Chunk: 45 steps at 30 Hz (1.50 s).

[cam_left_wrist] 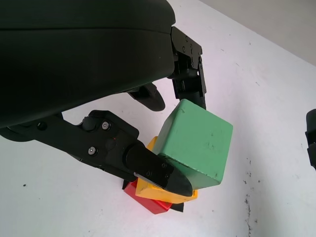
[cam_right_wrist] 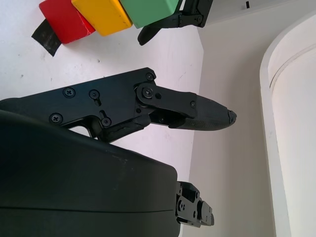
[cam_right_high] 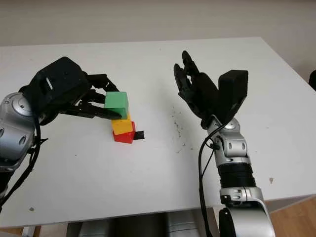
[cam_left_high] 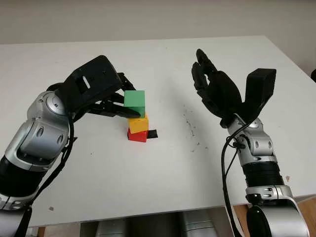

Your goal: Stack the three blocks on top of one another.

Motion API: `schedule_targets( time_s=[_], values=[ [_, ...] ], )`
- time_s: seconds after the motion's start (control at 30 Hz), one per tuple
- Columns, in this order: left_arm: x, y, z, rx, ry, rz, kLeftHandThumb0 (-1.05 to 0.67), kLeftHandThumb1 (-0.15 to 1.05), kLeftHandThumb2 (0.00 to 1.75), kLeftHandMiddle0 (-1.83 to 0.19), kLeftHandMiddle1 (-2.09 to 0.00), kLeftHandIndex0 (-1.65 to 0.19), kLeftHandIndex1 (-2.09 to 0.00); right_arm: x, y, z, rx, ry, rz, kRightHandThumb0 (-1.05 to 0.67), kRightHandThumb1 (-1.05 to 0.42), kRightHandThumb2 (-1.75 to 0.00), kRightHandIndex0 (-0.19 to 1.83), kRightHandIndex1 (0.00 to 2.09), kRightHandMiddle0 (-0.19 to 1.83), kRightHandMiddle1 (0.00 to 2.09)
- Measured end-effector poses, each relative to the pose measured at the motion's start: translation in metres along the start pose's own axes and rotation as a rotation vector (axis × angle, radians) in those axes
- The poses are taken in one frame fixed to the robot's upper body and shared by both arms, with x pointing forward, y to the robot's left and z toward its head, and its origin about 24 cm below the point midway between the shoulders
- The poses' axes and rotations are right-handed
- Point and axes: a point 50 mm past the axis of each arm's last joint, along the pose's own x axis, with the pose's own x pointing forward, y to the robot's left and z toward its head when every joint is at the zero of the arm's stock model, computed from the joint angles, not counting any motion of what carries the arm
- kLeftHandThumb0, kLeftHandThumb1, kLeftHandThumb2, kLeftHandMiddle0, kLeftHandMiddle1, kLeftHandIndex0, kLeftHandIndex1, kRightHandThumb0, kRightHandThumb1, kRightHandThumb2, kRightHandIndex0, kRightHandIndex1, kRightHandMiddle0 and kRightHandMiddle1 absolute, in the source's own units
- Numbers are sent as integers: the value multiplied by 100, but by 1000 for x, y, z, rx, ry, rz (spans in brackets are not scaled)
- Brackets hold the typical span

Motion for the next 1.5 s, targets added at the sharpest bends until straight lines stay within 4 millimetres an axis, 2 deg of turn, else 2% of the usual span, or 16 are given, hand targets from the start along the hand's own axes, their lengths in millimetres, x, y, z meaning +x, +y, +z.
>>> schedule_targets(
  time_s=[0.5,0.6,0.63,0.67,0.77,0.8,0.87,0.9,1.0,1.27,1.5],
  values=[
    [0,-1,0,7,1,-13,-41,94,5,-36,-26,-54,-165,0,0,-1,4,6,-1,-64,-105,-59,-19,0,-19,0],
    [0,-2,-3,-15,29,-29,-58,90,5,-27,-13,-32,-161,0,0,-1,3,7,-4,-64,-105,-58,-19,0,-19,0],
    [0,-2,-3,-24,38,-36,-62,89,5,-25,-11,-26,-153,0,0,-1,4,7,-4,-63,-105,-58,-19,0,-19,0],
    [0,-1,-3,-29,43,-39,-66,89,5,-17,-6,-17,-131,0,0,-1,4,7,-4,-64,-105,-58,-19,0,-19,0],
    [0,-3,-5,-56,65,-67,-73,89,5,-1,-5,-13,-76,-1,0,-1,4,9,-4,-64,-105,-58,-19,0,-19,0],
    [0,-4,-5,-61,68,-75,-77,90,5,5,-5,-9,-45,-1,0,-2,4,10,-5,-64,-105,-57,-19,0,-19,0],
    [0,-5,-6,-54,71,-99,-85,93,6,13,-3,4,-15,-1,0,-2,5,12,-8,-64,-105,-56,-19,0,-19,0],
    [-1,-5,-6,-37,72,-112,-89,94,6,16,-3,9,-9,-1,0,-2,6,12,-10,-64,-105,-56,-19,0,-19,0],
    [-2,-4,-5,2,62,-132,-93,94,6,19,-1,18,-1,-1,-1,-2,8,11,-12,-63,-105,-55,-19,0,-19,0],
    [-5,3,-1,-11,-10,-115,-93,93,5,19,0,19,0,-1,-1,-4,28,27,-17,-60,-105,-54,-19,0,-19,0],
    [-13,17,3,-65,-77,-52,-101,103,13,19,0,19,0,-1,0,-4,29,27,-10,-61,-105,-55,-19,0,-19,0]
  ],
)
